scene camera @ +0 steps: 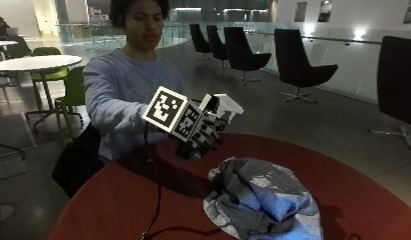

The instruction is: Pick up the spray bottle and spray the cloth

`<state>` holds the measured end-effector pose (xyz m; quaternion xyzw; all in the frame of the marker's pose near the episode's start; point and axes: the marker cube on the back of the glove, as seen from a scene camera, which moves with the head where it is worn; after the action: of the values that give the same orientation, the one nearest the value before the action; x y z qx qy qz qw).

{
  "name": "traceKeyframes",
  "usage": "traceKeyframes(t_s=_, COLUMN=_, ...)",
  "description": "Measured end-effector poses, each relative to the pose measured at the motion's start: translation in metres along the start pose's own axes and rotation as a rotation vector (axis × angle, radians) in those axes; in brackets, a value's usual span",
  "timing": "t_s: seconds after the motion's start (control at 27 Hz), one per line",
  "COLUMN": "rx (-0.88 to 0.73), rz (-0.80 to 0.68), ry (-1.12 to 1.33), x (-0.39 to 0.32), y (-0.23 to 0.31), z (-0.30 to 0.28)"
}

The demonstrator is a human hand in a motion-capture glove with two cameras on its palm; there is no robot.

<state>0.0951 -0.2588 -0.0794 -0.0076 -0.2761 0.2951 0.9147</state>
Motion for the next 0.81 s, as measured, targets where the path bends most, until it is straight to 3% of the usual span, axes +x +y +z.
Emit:
traceKeyframes(t_s=0.37, rx=-0.124, rz=-0.343, ry=-0.41, x=-0.06, y=0.028, z=0.103)
traceKeyframes(t_s=0.63, rx=-0.121, rz=-0.49, ry=-0.494, x=-0.081, y=0.033, z=0.186)
traceKeyframes(t_s=0.81, rx=-0.122, rz=-0.564, ry=-0.489, x=-0.07, y=0.058, z=0.204)
